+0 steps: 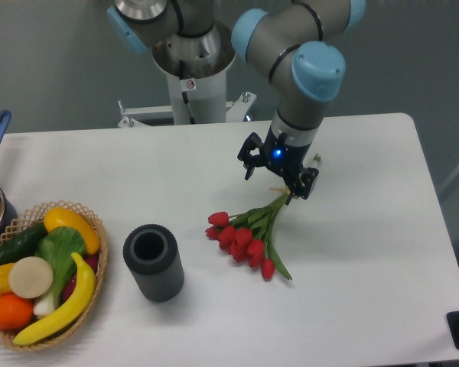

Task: Pick up the flowers from the table
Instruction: 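Move the open gripper down over the tulip stems, then lower the gripper around the tulip stems near the string tie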

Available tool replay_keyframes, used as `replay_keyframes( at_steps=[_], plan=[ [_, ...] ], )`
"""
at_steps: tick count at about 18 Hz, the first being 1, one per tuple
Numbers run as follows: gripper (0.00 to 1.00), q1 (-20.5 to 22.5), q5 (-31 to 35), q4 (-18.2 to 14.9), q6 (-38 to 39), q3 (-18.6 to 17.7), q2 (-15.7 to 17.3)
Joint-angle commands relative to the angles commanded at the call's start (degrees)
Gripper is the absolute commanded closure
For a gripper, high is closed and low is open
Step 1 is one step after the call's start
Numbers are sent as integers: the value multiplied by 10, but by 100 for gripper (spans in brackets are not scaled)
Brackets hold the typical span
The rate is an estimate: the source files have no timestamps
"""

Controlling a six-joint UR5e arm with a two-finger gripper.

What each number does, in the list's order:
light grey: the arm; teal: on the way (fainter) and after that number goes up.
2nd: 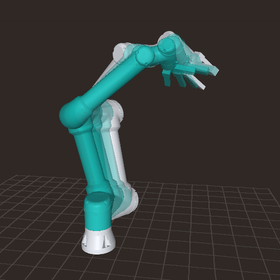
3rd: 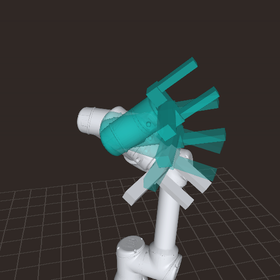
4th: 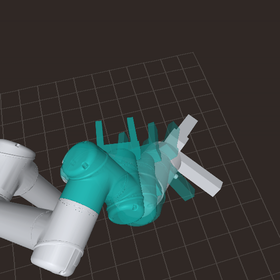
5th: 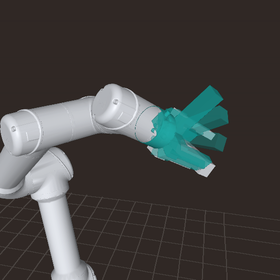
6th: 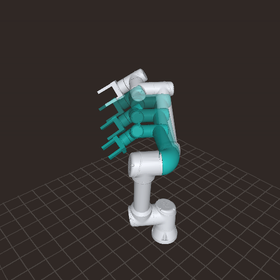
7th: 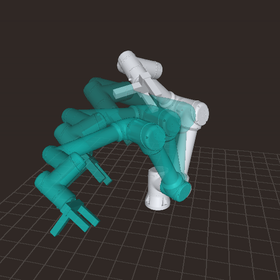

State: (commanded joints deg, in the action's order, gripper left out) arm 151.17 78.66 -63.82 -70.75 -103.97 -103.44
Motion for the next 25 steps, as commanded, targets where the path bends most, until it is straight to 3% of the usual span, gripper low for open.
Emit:
replay_keyframes(
  at_steps=[3, 6, 25],
  plan=[
    [0, -13, 10, 33, 1, -6, -18],
    [0, -14, 10, 90, 1, -25, -51],
    [0, -13, 11, 108, -8, -42, -79]
  ],
)
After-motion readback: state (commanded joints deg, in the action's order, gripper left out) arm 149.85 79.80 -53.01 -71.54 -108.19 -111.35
